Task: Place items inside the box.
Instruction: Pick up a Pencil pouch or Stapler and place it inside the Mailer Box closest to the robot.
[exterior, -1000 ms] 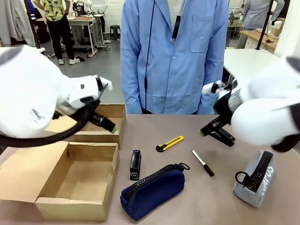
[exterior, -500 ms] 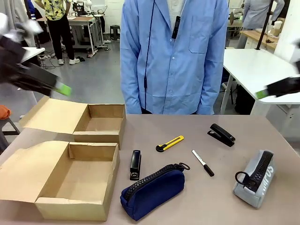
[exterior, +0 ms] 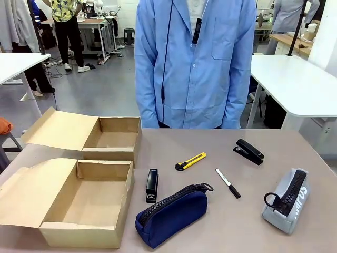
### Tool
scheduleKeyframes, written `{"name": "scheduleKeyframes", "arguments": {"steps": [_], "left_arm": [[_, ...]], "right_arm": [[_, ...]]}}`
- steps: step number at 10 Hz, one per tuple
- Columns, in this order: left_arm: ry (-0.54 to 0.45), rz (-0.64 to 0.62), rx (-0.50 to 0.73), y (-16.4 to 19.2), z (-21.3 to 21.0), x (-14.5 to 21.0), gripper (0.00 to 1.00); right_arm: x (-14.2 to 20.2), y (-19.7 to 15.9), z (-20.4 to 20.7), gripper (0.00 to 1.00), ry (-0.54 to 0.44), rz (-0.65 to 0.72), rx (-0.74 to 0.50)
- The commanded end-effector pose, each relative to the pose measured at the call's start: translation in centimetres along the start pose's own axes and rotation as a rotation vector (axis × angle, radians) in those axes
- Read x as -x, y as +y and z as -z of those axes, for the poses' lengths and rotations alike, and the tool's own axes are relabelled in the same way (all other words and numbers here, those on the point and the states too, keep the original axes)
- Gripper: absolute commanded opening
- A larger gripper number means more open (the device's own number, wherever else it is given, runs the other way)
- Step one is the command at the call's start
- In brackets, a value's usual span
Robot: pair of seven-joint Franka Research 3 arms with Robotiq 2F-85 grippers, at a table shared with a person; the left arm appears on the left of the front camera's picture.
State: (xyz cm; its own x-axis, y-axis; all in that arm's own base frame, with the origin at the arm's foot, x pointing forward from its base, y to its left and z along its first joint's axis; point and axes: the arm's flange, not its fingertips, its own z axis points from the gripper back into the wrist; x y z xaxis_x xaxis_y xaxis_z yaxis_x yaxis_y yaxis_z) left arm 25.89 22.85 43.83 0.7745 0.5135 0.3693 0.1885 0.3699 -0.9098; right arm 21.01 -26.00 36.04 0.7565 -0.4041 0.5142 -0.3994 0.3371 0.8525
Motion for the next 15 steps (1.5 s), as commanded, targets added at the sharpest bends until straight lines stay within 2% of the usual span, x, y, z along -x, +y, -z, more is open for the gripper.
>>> {"name": "scheduleKeyframes", "arguments": {"steps": [1, 2, 9, 10, 13, 15], "left_arm": [[0.042, 0.126, -0.059, -3.8, 0.3, -0.2, 1.00], [0.042, 0.126, -0.059, -3.8, 0.3, -0.2, 1.00], [0.042, 0.126, -0.059, -3.8, 0.3, -0.2, 1.00], [0.042, 0.126, -0.059, -3.8, 0.3, -0.2, 1.00], [0.042, 0.126, -0.059, -3.8, 0.3, -0.2, 1.00], [0.042, 0.126, -0.059, -3.8, 0.3, -0.2, 1.00]], "right_arm": [[-2.6, -2.1, 0.9, 1.00, -0.161, 0.159, 0.023], [0.0, 0.0, 0.0, 1.00, 0.000, 0.000, 0.000], [-0.2, -0.6, 0.3, 1.00, 0.018, 0.024, -0.006], [0.2, 1.1, 2.4, 1.00, 0.089, -0.033, 0.141], [0.3, 4.3, 6.7, 1.00, 0.264, -0.122, 0.188], [-0.2, 2.9, 4.1, 1.00, 0.240, -0.055, 0.175]]}}
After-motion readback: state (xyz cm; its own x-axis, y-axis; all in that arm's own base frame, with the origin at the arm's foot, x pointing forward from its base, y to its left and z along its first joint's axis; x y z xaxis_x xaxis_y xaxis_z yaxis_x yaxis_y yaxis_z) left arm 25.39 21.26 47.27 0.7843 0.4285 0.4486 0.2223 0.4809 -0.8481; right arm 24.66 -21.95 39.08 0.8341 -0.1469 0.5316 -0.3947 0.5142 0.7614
